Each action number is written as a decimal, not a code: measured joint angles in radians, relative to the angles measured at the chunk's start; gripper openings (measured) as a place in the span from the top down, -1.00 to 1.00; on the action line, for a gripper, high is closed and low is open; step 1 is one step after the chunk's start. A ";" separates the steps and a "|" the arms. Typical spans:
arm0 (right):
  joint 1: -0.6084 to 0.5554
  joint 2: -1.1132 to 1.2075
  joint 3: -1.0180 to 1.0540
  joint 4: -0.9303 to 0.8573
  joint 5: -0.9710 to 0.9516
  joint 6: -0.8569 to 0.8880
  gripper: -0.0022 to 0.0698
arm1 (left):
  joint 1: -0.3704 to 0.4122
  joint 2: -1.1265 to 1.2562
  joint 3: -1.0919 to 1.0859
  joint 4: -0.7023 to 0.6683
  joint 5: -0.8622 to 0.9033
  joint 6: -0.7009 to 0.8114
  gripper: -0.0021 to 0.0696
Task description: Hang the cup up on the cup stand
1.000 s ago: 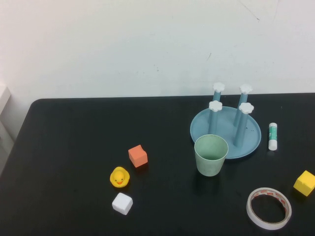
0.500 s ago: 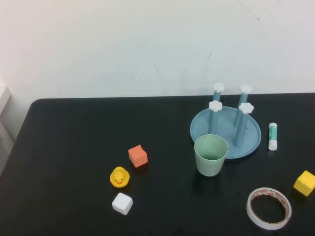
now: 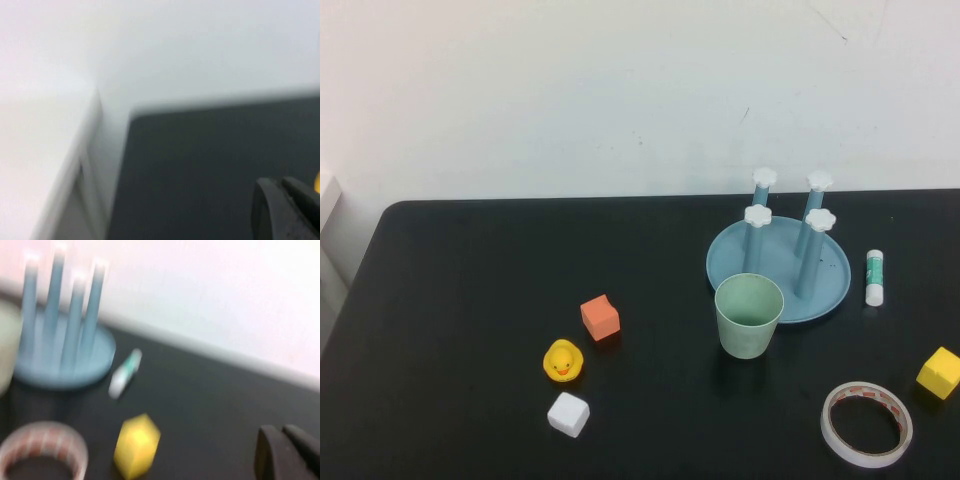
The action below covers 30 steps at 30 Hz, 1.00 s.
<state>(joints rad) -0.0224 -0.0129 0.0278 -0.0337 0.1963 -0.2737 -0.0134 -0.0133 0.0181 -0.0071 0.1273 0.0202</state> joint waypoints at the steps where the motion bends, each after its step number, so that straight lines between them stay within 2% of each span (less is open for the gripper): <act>1: 0.000 0.000 0.000 0.000 -0.055 0.000 0.94 | 0.000 0.000 0.000 0.000 -0.057 0.000 0.95; 7: 0.000 0.000 0.000 0.000 -0.399 0.000 0.94 | 0.000 0.000 0.000 0.000 -0.385 0.000 0.95; 11: 0.000 0.000 0.000 0.009 -0.572 0.082 0.94 | 0.000 0.000 0.000 0.000 -0.494 0.000 0.95; 19: 0.000 0.000 0.000 0.051 -0.660 0.179 0.94 | 0.000 0.000 0.000 0.000 -0.630 0.000 0.95; 22: 0.000 0.000 -0.046 0.055 -0.579 0.180 0.94 | 0.000 -0.001 -0.046 0.007 -0.515 0.000 0.95; 24: 0.000 0.000 -0.123 0.057 -0.479 0.180 0.94 | 0.000 -0.001 -0.130 0.007 -0.370 0.000 0.95; 30: 0.000 0.062 -0.383 0.048 -0.093 0.180 0.94 | 0.000 0.054 -0.368 0.059 -0.064 0.000 0.95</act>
<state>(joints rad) -0.0224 0.0492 -0.3552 0.0148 0.1029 -0.0942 -0.0134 0.0407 -0.3503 0.0518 0.0634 0.0202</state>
